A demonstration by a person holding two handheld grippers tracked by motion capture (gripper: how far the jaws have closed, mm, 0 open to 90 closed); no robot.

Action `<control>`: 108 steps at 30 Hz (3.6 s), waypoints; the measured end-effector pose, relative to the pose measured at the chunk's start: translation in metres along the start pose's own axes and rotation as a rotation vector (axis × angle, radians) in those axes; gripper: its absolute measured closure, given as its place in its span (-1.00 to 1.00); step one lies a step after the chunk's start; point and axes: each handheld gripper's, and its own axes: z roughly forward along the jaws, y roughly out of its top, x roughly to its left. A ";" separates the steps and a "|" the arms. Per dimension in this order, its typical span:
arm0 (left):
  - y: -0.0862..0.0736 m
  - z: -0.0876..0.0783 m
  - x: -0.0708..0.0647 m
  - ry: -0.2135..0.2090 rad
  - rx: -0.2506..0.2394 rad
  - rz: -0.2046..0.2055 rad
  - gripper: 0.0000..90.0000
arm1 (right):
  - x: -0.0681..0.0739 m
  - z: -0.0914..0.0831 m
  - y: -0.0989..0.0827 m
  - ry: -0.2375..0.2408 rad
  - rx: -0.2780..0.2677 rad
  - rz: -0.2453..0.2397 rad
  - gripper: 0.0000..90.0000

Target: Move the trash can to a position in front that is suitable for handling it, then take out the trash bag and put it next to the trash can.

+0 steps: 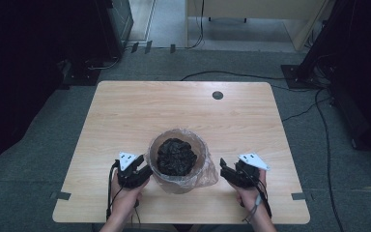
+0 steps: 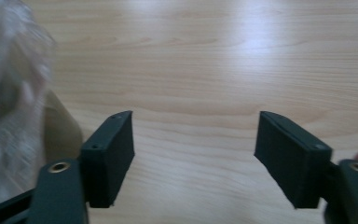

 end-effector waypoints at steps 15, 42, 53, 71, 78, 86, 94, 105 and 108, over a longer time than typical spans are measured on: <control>-0.006 -0.001 -0.018 -0.035 0.003 0.038 0.25 | 0.030 -0.002 -0.003 0.063 -0.070 -0.034 -0.13; 0.000 -0.037 0.007 -0.072 -0.125 0.007 0.26 | -0.005 0.002 -0.037 -0.042 0.098 0.060 -0.29; -0.008 -0.033 0.017 -0.025 -0.059 0.049 0.20 | -0.018 0.003 -0.040 -0.089 0.100 0.088 -0.29; -0.026 -0.033 -0.015 -0.104 0.055 0.169 -0.32 | 0.021 0.001 -0.046 0.017 0.047 -0.098 -0.38; -0.039 -0.040 -0.022 -0.155 0.066 0.231 -0.39 | 0.030 -0.007 -0.031 0.080 -0.100 -0.094 0.26; -0.036 -0.047 -0.026 -0.131 0.004 0.217 -0.14 | 0.029 -0.019 -0.004 0.066 -0.258 -0.074 0.91; -0.025 -0.059 -0.029 -0.168 -0.105 0.187 0.40 | 0.041 -0.041 0.021 0.107 -0.417 -0.117 0.92; 0.007 -0.077 -0.020 -0.146 -0.204 0.165 1.00 | 0.070 -0.051 0.047 0.159 -0.492 -0.233 1.00; 0.021 -0.079 -0.022 -0.134 -0.239 0.190 1.00 | 0.080 -0.051 0.054 0.184 -0.495 -0.262 1.00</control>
